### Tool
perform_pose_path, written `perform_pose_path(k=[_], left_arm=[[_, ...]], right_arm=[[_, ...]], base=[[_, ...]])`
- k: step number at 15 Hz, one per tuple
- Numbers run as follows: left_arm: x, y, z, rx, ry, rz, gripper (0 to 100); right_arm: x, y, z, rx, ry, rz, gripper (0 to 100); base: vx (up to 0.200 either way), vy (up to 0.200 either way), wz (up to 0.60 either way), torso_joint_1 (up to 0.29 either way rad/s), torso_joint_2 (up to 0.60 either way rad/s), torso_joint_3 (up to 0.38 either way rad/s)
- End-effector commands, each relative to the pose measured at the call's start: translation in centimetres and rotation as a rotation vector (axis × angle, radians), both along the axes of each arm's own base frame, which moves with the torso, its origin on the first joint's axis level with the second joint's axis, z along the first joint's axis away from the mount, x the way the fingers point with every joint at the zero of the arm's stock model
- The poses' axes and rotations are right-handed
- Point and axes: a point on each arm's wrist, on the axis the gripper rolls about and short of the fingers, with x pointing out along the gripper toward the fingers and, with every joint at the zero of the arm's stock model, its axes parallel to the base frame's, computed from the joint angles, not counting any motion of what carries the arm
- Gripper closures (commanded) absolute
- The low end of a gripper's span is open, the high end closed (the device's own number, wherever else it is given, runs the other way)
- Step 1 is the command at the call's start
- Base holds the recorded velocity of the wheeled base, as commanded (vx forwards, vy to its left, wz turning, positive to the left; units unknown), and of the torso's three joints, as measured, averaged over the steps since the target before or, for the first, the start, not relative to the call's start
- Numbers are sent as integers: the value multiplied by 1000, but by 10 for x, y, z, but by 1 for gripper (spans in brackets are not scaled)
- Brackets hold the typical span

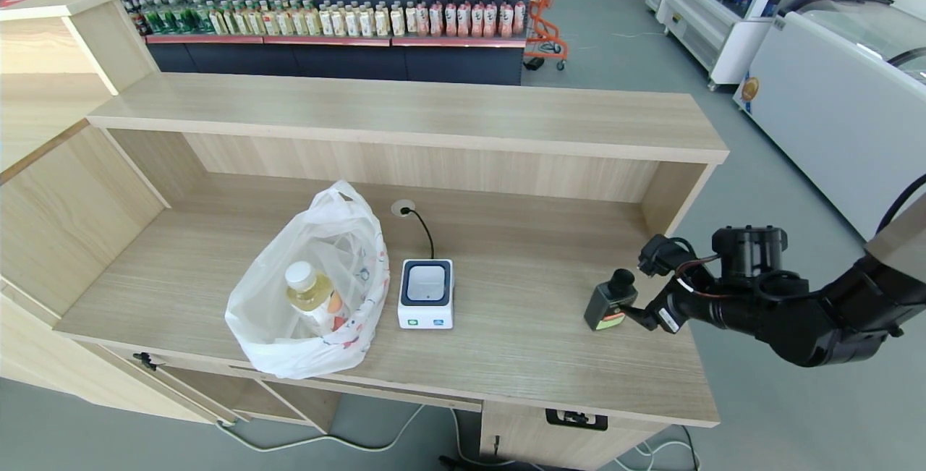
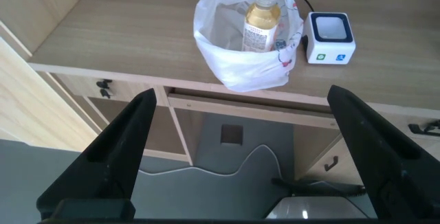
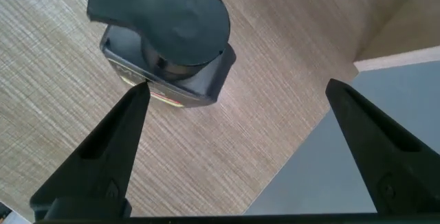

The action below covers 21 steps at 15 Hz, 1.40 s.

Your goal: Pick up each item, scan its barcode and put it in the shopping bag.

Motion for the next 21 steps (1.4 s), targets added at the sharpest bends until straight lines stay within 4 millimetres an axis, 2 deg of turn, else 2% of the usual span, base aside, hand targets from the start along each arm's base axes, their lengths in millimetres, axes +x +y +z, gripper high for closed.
perform_pose_path(k=[1, 4, 8, 12, 13, 16, 18, 21], left_arm=[[0, 0, 0, 0, 1, 0, 0], [0, 0, 0, 0, 1, 0, 0], [0, 0, 0, -1, 1, 0, 0], [0, 0, 0, -1, 0, 0, 0], [0, 0, 0, 0, 0, 0, 0], [0, 0, 0, 0, 0, 0, 0], [0, 0, 0, 0, 0, 0, 0], [0, 0, 0, 0, -2, 0, 0]], right_arm=[[7, 6, -10, 0, 16, 13, 0], [12, 17, -16, 5, 22, 42, 0], [25, 43, -21, 72, 24, 84, 0], [36, 53, -31, 86, 32, 93, 0], [38, 55, -37, 81, 40, 95, 100], [39, 57, -43, 78, 52, 96, 100], [38, 57, -39, 70, 39, 85, 100], [30, 46, -14, 44, -19, 75, 100]], base=[[0, 0, 0, 0, 0, 0], [0, 0, 0, 0, 0, 0], [0, 0, 0, 0, 0, 0], [0, 0, 0, 0, 0, 0], [0, 0, 0, 0, 0, 0], [0, 0, 0, 0, 0, 0], [0, 0, 0, 0, 0, 0], [0, 0, 0, 0, 0, 0]])
